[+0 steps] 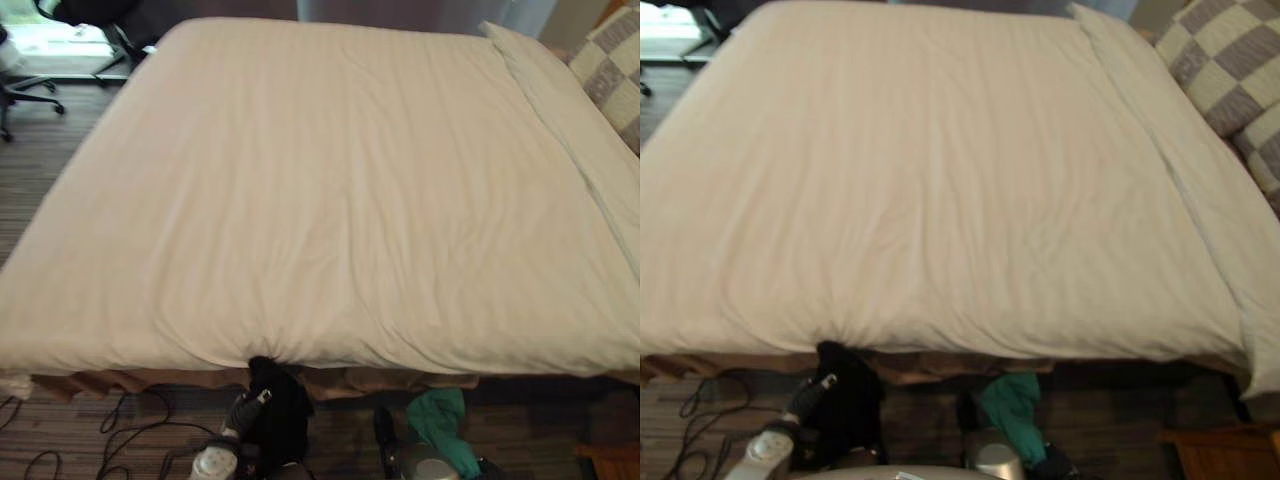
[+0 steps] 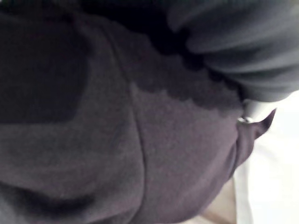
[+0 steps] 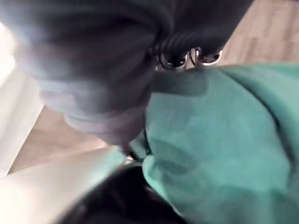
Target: Tidy up the quilt and then pick up the clothes from the bed and put them into the laundry hamper.
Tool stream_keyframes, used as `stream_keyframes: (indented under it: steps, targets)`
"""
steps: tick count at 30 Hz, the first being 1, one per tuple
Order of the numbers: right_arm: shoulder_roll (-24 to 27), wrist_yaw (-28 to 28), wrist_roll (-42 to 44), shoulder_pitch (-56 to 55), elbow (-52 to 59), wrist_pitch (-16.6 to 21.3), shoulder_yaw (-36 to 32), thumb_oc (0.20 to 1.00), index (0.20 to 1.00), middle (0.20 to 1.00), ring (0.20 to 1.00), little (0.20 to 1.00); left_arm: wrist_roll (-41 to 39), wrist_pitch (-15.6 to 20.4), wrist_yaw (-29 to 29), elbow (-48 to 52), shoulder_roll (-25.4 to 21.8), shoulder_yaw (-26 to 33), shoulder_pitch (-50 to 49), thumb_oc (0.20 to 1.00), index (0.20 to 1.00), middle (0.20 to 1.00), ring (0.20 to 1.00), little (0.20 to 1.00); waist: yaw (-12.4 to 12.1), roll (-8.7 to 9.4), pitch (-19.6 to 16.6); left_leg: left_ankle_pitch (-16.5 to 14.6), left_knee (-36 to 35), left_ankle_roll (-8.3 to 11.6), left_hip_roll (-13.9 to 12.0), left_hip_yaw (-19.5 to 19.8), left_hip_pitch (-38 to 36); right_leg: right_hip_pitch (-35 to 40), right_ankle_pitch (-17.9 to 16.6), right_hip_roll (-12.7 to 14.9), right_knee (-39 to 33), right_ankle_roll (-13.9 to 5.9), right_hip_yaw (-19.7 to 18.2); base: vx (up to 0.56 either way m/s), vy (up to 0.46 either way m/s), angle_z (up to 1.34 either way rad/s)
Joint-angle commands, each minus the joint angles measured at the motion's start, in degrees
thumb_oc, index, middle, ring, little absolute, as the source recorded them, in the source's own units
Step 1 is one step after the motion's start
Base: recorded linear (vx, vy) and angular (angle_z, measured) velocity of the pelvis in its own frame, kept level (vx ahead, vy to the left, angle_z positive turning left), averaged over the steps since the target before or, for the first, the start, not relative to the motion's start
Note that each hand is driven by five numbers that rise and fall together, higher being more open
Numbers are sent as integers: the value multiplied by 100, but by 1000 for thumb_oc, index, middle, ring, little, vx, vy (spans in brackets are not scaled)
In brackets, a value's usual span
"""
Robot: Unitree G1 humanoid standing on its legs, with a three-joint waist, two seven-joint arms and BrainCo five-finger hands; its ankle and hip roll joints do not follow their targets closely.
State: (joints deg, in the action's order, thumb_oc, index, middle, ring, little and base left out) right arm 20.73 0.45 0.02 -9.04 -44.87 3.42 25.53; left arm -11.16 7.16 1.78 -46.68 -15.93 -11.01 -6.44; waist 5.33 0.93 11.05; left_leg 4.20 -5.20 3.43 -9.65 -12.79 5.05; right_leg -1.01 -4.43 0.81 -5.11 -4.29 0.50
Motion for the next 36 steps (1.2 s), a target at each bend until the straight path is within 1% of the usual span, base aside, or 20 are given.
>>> stream_keyframes:
  steps: [1, 2, 4, 5, 6, 7, 8, 10, 12, 14, 17, 18, 20, 21, 24, 25, 32, 33, 34, 36]
  targets:
    - [-323, -266, -174, 1573, -123, 337, 27, 200, 200, 200, 200, 200, -181, 250, -500, -434, -31, -58, 890, 200, 200, 200, 200, 200, -465, -204, 345, 56, 20, 55, 617, 64, -96, 153, 568, 406, 11, -360, 203, -294, 23, 112]
    - [-322, -266, -174, 1577, -125, 338, 27, 200, 200, 200, 200, 200, -181, 251, -500, -436, -30, -57, 894, 200, 200, 200, 200, 200, -461, -208, 332, 65, 20, 57, 612, 69, -75, 133, 560, 400, 11, -356, 207, -352, 69, 130]
    - [-260, -387, -226, 1747, -490, 303, -86, 200, 200, 200, 200, 200, -215, 208, -630, -794, 91, 94, 966, 200, 200, 200, 200, 200, -566, -311, 385, 195, 20, 134, 385, -639, -69, 123, 618, 622, 11, -379, 893, -235, 64, 146]
    - [-260, -388, -226, 1754, -495, 305, -86, 200, 200, 200, 200, 200, -214, 210, -630, -798, 93, 96, 972, 200, 200, 200, 200, 200, -563, -316, 376, 204, 20, 136, 378, -635, -50, 106, 610, 615, 11, -375, 896, -208, 56, 244]
    - [-342, -463, -274, 1807, -882, 223, -116, 200, 200, 200, 200, 200, -246, 147, -669, -995, 64, 240, 917, 200, 200, 200, 200, 200, -530, -210, 358, 100, 131, 221, 97, -1480, -391, 358, 645, 829, 11, -421, 1568, -162, 94, 253]
    - [-405, -454, -202, 1798, -1135, 146, -250, 200, 200, 200, 200, 200, -258, 83, -694, -1222, 0, 415, 865, 200, 200, 200, 200, 200, -550, -130, 254, 48, 444, 320, -241, -1909, -554, 567, 586, 973, 11, -367, 2072, -158, 91, 253]
    - [-413, -454, -201, 1804, -1145, 152, -248, 200, 200, 200, 200, 200, -258, 87, -693, -1229, -5, 417, 868, 200, 200, 200, 200, 200, -524, -128, 267, 39, 473, 328, -252, -1877, -547, 591, 595, 967, 11, -366, 2101, -105, 110, 189]
    - [-461, -418, -11, 1681, -1328, 123, -435, 200, 200, 200, 200, 200, -342, 31, -682, -1568, -32, 608, 824, 200, 200, 200, 200, 200, -539, -27, 118, 79, 639, 440, -683, -2263, -773, 790, 572, 1110, 11, -308, 2629, -81, 135, 215]
    - [-551, -468, 586, 1513, -1334, 109, -845, 200, 200, 200, 200, 200, -593, -5, -731, -1804, -40, 813, 757, 200, 200, 200, 200, 200, -455, -44, -134, 215, 412, 640, -903, -2298, -1046, 938, 516, 1225, 15, -346, 3054, -2, 311, 230]
    - [-585, -483, 747, 1419, -1271, 120, -983, 200, 200, 200, 200, 200, -582, -30, -725, -1888, -34, 830, 736, 200, 200, 200, 200, 200, -416, -64, -196, 233, 170, 626, -753, -2183, -1096, 976, 421, 1272, 44, -397, 3139, 47, 359, 201]
    - [-740, -641, 1061, 1431, -1268, 153, -1298, 200, 200, 200, 200, 200, -543, -82, -803, -2087, -91, 951, 784, 200, 200, 200, 200, 200, -420, -35, -187, -10, 20, 496, -436, -1872, -888, 871, 234, 1619, 589, -503, 3399, 0, 338, 138]
    - [-790, -656, 1159, 1424, -1267, 185, -1304, 200, 200, 200, 200, 200, -514, -70, -865, -2119, -119, 926, 819, 200, 200, 200, 200, 200, -335, -16, -140, -142, 20, 413, -321, -1760, -866, 709, 250, 1671, 881, -484, 3227, 30, 285, 161]
    - [-854, -662, 1339, 1430, -1203, 227, -1344, 200, 200, 200, 200, 200, -437, -52, -868, -2136, -150, 811, 847, 200, 200, 200, 200, 200, 73, -35, 48, -244, 20, 372, -189, -1449, -853, -27, 548, 1182, 1201, -394, 1787, 66, 282, 167]
    - [-843, -698, 1337, 1448, -1239, 231, -1330, 200, 200, 200, 200, 200, -356, -50, -878, -2176, -169, 790, 867, 200, 200, 200, 200, 200, 136, -52, 128, -251, 20, 340, -63, -1293, -870, -151, 599, 931, 1128, -505, 1249, 2, 241, 167]
    - [-839, -665, 1322, 1488, -1257, 265, -1242, 200, 200, 200, 200, 200, 18, -61, -890, -2274, -256, 591, 914, 200, 200, 200, 200, 200, 238, -64, 213, -292, 20, 189, 99, -1181, -874, -102, 628, 589, 803, -299, 765, 12, 72, 127]
    - [-800, -684, 1290, 1525, -1279, 242, -1237, 200, 200, 200, 200, 200, 113, -74, -854, -2260, -276, 585, 928, 200, 200, 200, 200, 200, 251, -76, 208, -314, 20, 164, 141, -1112, -908, -44, 603, 579, 721, -351, 578, 122, 63, 144]
    - [-826, -613, 1031, 1506, -1431, 224, -1102, 200, 200, 200, 200, 200, 183, -100, -702, -2182, -124, 572, 823, 200, 200, 200, 200, 200, 113, -30, -17, -403, 20, 101, 294, -1117, -1220, 565, 444, 642, 14, -361, 612, 100, 7, 13]
    - [-433, -524, 1761, 1599, -1718, 922, -886, 200, 200, 200, 200, 200, 533, 376, -559, -2126, 506, -772, 1283, 200, 200, 200, 200, 200, -760, -279, 813, -352, 654, -138, 882, 685, -11, 36, 444, 603, 133, -242, 629, 60, -21, -2]
    - [-494, -730, 1835, 1548, -1845, 1032, -1089, 200, 200, 200, 200, 200, 792, 550, -662, -1969, 769, -1055, 754, 200, 200, 200, 200, 200, -973, -321, 801, -333, 510, -186, 988, 896, -93, 109, 468, 614, 129, -244, 723, 49, -42, 2]
    - [-663, -648, 2003, 1656, -1847, 995, -871, 200, 200, 200, 200, 200, 606, 85, -1079, -2317, 1109, -999, 1840, 200, 200, 200, 200, 200, -838, -212, 624, -270, 97, -254, 995, 894, -353, 40, 696, 456, 530, -254, 690, 96, -48, 38]
